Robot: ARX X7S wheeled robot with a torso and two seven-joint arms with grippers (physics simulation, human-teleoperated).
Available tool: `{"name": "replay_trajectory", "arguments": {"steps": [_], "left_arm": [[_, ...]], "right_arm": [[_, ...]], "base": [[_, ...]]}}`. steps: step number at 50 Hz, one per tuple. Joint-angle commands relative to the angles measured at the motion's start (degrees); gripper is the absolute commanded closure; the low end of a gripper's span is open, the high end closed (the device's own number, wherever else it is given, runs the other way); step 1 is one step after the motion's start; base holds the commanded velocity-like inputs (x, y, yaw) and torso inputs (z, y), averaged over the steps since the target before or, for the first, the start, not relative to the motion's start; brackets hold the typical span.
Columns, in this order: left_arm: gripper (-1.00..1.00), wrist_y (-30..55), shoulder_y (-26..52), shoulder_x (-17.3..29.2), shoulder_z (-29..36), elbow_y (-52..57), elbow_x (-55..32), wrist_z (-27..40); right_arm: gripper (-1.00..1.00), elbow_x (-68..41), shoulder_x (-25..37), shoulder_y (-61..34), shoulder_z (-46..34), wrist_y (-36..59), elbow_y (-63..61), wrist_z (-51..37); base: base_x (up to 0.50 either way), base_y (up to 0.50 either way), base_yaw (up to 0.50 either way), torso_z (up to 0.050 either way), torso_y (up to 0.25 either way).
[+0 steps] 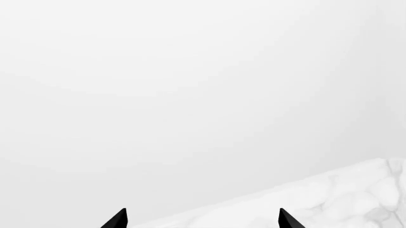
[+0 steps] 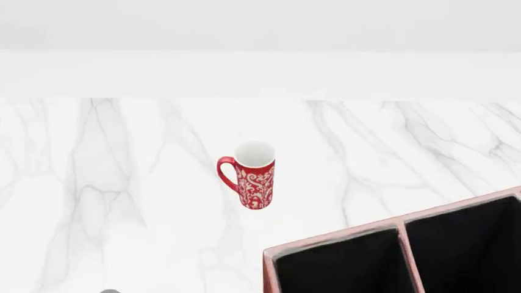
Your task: Pick up the book and place it in the right compartment of the caddy.
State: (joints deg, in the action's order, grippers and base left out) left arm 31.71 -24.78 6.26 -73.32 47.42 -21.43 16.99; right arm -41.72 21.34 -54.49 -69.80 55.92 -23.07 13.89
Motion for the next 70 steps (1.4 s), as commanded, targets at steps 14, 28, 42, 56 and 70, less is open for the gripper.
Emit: {"name": "replay_trajectory", "arguments": {"steps": [14, 28, 42, 56, 70], "left_arm": [[-1.0, -1.6, -0.17, -0.48, 1.53, -1.15, 1.17, -0.05], [-1.0, -1.39, 0.0, -0.24, 2.5, -1.01, 1.46, 0.38], [-1.0, -1.67, -0.16, -0.34, 2.81, -1.16, 1.59, 0.5], [-1.0, -1.67, -0.14, -0.05, 4.17, -1.25, 2.71, 1.12], [-1.0, -1.91, -0.31, -0.07, 4.43, -1.68, 2.47, 0.97]], "right_arm": [[1.0, 2.56, -0.09, 1.73, -2.83, -5.52, 2.42, 3.0], [1.0, -3.62, -0.22, 0.0, 8.3, -2.97, -1.13, -4.68], [1.0, -4.61, -0.42, -0.68, 11.4, -2.91, -0.68, -7.27], [1.0, -18.79, -8.53, -20.42, 33.95, 17.38, 16.14, -27.7], [1.0, -19.64, -8.4, -28.51, 37.68, 20.07, 22.64, -30.15]], "base": [[0.0, 0.0, 0.0, 0.0, 0.0], [0.0, 0.0, 0.0, 0.0, 0.0], [0.0, 0.0, 0.0, 0.0, 0.0], [0.0, 0.0, 0.0, 0.0, 0.0], [0.0, 0.0, 0.0, 0.0, 0.001]]}}
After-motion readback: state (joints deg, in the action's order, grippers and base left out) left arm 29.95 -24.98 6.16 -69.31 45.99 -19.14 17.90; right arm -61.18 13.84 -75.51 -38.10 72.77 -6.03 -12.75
